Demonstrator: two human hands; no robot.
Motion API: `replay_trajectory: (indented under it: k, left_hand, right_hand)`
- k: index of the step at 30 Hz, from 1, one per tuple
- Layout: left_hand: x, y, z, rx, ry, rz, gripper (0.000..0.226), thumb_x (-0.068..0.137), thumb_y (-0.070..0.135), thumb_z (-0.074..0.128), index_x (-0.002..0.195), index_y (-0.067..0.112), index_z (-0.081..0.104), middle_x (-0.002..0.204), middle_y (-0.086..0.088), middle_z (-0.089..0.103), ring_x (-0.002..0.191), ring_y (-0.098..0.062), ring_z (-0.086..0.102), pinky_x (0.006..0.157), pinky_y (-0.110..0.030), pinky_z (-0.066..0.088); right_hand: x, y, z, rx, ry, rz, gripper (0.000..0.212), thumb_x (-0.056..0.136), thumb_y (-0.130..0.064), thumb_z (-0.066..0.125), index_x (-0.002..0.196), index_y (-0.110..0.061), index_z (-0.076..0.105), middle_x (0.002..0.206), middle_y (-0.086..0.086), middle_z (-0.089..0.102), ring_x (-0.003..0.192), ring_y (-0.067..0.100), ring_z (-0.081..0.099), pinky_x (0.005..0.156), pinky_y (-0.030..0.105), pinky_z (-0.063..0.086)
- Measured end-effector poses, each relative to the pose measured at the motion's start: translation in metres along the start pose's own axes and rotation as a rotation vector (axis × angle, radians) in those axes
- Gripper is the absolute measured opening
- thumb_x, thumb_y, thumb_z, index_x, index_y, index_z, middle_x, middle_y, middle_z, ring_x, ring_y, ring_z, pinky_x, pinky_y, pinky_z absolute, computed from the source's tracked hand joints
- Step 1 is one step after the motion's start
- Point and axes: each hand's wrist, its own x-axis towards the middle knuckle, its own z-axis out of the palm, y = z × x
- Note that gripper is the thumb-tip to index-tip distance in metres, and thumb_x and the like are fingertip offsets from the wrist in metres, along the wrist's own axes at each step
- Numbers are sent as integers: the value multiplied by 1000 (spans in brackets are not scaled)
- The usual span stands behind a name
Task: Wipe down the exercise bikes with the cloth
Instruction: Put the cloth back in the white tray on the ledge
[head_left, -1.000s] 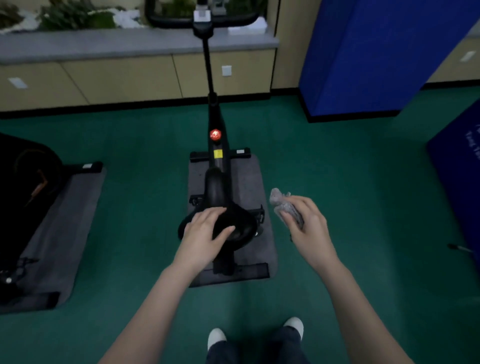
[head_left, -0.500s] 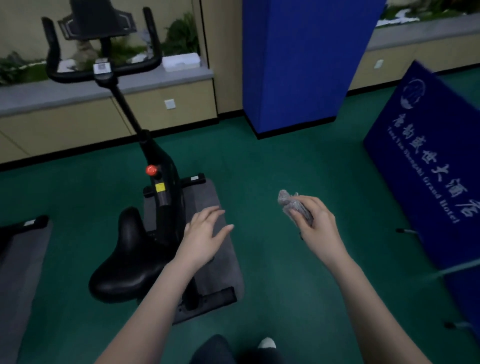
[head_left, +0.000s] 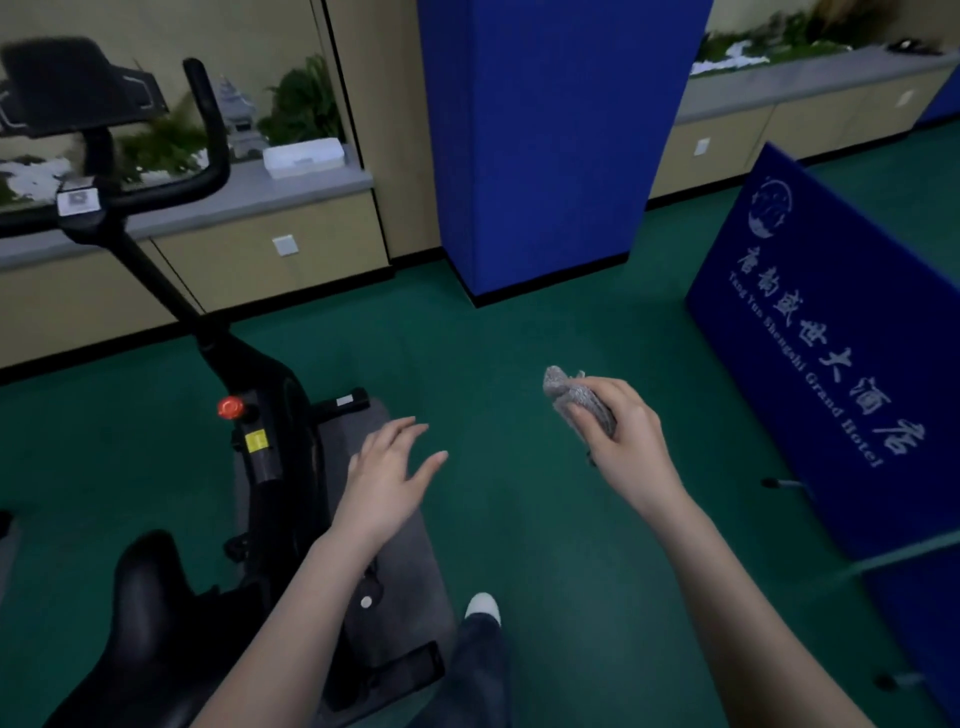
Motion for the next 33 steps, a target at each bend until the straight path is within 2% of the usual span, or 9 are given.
replay_trajectory:
  k: [9, 15, 18, 22, 27, 31, 33]
  left_hand:
    - [135, -7, -11, -60, 52, -50, 52, 95, 46, 47, 140, 21, 44, 148, 7, 36, 139, -15, 25, 111, -39, 20]
    - [203, -6, -27, -58, 97, -51, 52, 94, 45, 49, 140, 20, 45, 147, 6, 37, 138, -16, 27, 111, -38, 20]
    - [231, -5, -31, -59, 120, -65, 52, 94, 45, 49, 140, 20, 45, 147, 6, 37, 137, -16, 27, 111, -39, 20]
    - [265, 1, -28, -48, 141, -97, 52, 94, 44, 50, 139, 20, 45, 146, 6, 38, 136, -16, 28, 111, -37, 20]
    - [311, 16, -23, -4, 177, -158, 52, 94, 45, 50, 139, 20, 46, 145, 6, 41, 135, -16, 31, 109, -38, 24]
    - [348, 33, -23, 21, 205, -207, 52, 94, 47, 47, 140, 21, 44, 145, 6, 41, 135, -16, 31, 109, -37, 23]
    - [369, 42, -24, 33, 217, -229, 52, 95, 47, 46, 140, 21, 43, 145, 5, 41, 135, -17, 31, 108, -37, 23]
  right_hand:
    - [148, -9, 24, -34, -87, -71, 21, 93, -18, 59, 113, -20, 66, 113, -8, 57, 108, 5, 51, 88, 1, 30]
    - [220, -11, 35, -30, -95, -87, 22, 93, -17, 59, 113, -19, 66, 113, -9, 56, 109, 5, 51, 88, -1, 29]
    - [253, -10, 39, -9, -110, -109, 21, 93, -16, 59, 113, -19, 66, 112, -8, 56, 108, 6, 51, 89, 4, 32]
    - [299, -2, 44, 19, -129, -133, 22, 93, -16, 59, 113, -19, 66, 113, -9, 56, 107, 5, 51, 90, 3, 32]
    - [361, 20, 42, 53, -173, -193, 22, 92, -14, 59, 112, -19, 66, 112, -9, 56, 106, 6, 52, 92, 15, 37]
    - [416, 40, 32, 85, -199, -206, 22, 93, -14, 57, 113, -19, 66, 116, -6, 58, 108, 4, 51, 91, 7, 35]
    - [445, 48, 27, 94, -210, -209, 23, 93, -16, 57, 114, -19, 66, 117, -4, 58, 107, 2, 50, 93, 12, 38]
